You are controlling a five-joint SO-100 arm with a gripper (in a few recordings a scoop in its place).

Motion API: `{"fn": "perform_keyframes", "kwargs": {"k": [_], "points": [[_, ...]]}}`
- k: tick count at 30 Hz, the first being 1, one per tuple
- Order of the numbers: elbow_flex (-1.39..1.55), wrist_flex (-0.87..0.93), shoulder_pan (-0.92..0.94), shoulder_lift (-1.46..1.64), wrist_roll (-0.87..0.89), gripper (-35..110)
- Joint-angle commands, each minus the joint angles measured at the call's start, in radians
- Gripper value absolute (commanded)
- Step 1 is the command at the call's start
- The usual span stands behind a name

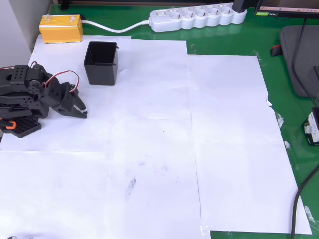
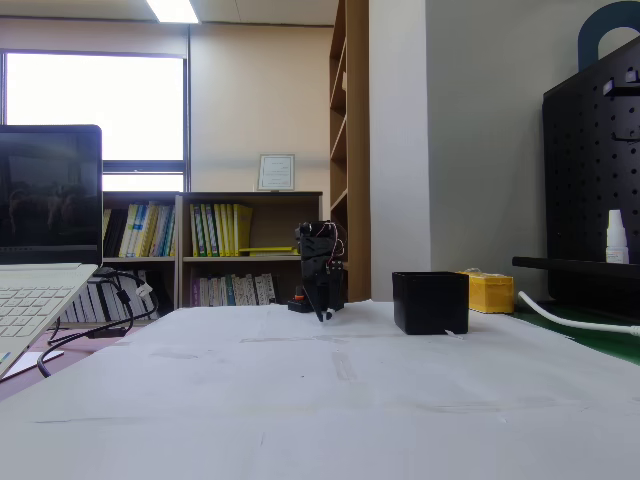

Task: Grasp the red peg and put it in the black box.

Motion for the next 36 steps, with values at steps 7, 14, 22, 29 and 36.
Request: {"fn": "perform_keyframes", "kwargs": {"k": [7,14,22,29,36], "points": [[-0.081,0.321,-0.008,-0.199,-0.038,0],[-0.081,0.334,-0.003,-0.199,0.029,0],[-0.081,0.339,-0.003,-0.199,0.029,0],[-0.081,0.339,-0.003,-0.199,0.029,0],[-0.081,0.339,-0.003,-0.199,0.029,0]]}}
